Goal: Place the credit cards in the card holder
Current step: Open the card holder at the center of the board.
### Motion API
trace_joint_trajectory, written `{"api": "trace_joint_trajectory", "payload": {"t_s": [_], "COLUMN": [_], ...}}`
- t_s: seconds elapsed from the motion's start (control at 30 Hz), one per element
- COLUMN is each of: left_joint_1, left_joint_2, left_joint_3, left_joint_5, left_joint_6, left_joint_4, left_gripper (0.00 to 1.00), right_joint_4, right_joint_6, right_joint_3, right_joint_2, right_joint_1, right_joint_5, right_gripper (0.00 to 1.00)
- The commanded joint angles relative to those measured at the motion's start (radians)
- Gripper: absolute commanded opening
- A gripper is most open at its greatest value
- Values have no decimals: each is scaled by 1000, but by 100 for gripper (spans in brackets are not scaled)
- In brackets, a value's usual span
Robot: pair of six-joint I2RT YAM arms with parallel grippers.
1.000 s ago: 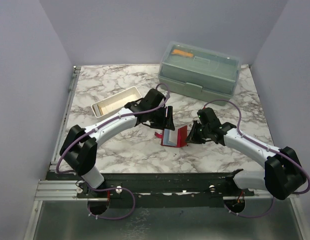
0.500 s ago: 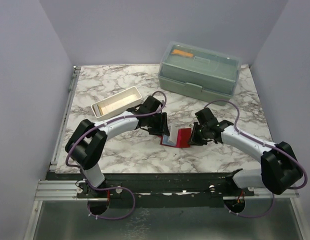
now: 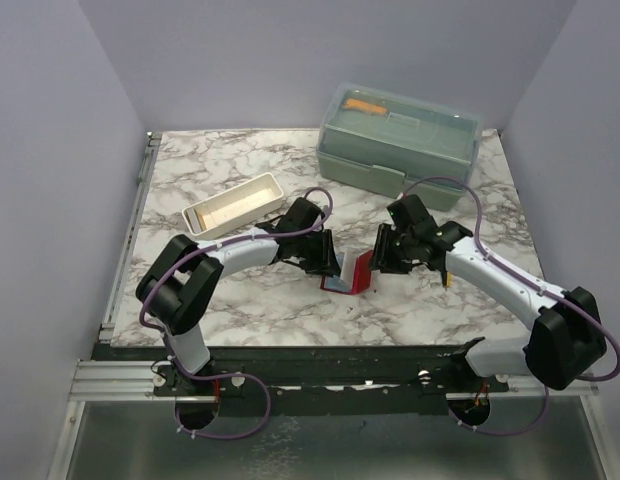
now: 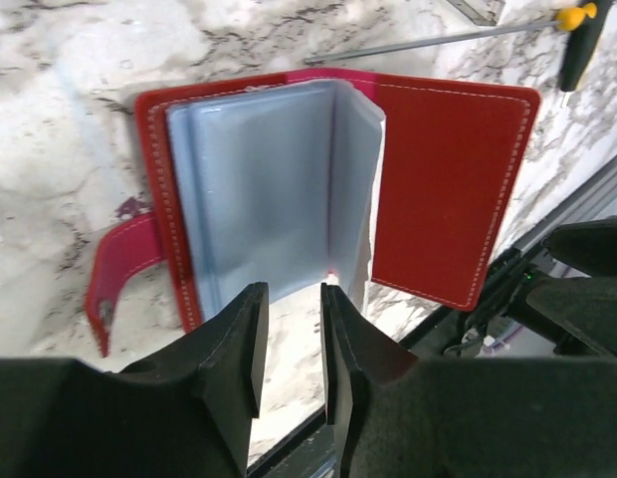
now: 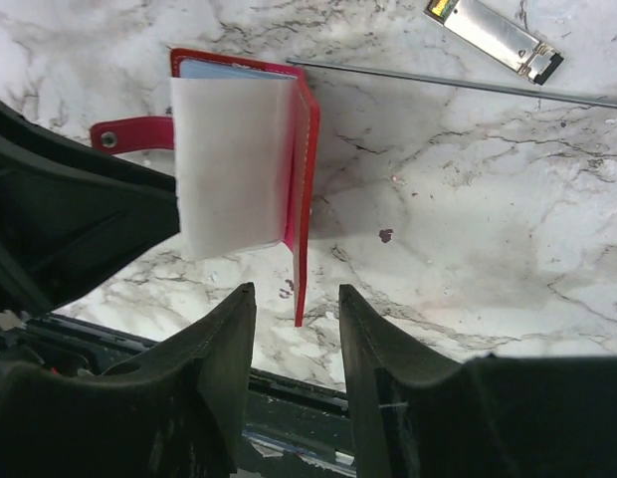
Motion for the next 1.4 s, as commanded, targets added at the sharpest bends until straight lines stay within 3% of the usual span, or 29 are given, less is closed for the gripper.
{"api": "trace_joint_trajectory", "payload": {"t_s": [0.0,0.27,0.37,0.5,0.63,1.1,1.37], "left_joint_1": [-38,-85,-86,-86,-87,3,16], "left_joint_2": [21,127,147,168,153,-21,76], "left_joint_3": [45,55,40,14,-12,-27,29], "left_joint_5": [50,131,135,156,153,144,141], "left_joint_6": [-34,-128,-134,-144,-144,-61,-36], "left_joint_4": [62,190,208,235,252,113,107], "left_gripper": [32,32,32,32,32,34,31], "right_joint_4": [-65,100,163,192,215,221,168], "right_joint_6": [5,67,80,78,72,51,26], "right_joint_3": [62,-6,-32,-31,-48,-200,-168], "right_joint_2": [-52,-92,-75,-12,49,134,185], "right_joint_1": [5,-8,-25,-39,-43,-42,-42], "right_joint_5": [13,-58,-109,-126,-116,34,95], "right_gripper": [43,45,37,18,12,8,9]}}
